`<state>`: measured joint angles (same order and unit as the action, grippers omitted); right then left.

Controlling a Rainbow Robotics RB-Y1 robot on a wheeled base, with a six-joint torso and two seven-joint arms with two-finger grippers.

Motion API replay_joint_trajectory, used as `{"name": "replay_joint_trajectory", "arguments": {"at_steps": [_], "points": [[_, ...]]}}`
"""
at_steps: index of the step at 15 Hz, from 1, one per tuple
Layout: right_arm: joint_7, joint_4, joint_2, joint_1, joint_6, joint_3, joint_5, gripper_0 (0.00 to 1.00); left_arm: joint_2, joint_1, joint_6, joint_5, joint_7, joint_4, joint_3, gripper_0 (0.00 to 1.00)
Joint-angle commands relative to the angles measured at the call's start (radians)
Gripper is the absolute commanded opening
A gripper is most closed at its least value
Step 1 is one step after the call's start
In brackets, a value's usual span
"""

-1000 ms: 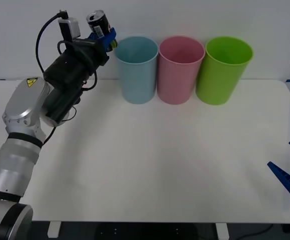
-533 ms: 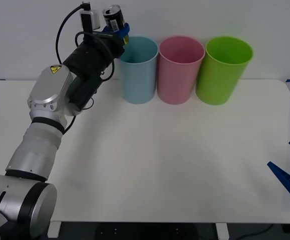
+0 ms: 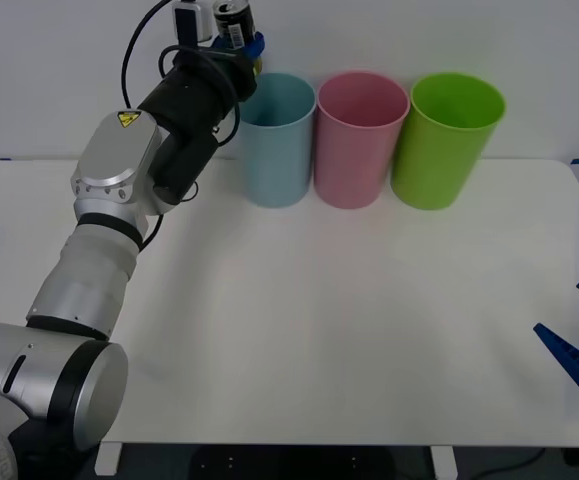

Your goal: Grasp the object on the table and drop it into the matching bin: aluminum can to the light blue bin, PET bottle to the pink bin.

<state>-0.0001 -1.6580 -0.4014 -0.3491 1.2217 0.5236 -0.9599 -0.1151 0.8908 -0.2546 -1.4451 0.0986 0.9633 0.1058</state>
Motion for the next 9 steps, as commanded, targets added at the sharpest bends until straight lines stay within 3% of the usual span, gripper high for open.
{"name": "replay_joint_trajectory", "arguments": {"at_steps": [1,9], "points": [[0.000,0.000,0.000,0.000,0.000,0.000,0.000,1.00,0.017,0.007,0.023,-0.017,0.001,0.000,-0.011,0.00],[0.000,0.000,0.000,0.000,0.000,0.000,0.000,1.00,0.020,0.013,0.077,-0.020,-0.004,0.000,-0.060,0.00]]}}
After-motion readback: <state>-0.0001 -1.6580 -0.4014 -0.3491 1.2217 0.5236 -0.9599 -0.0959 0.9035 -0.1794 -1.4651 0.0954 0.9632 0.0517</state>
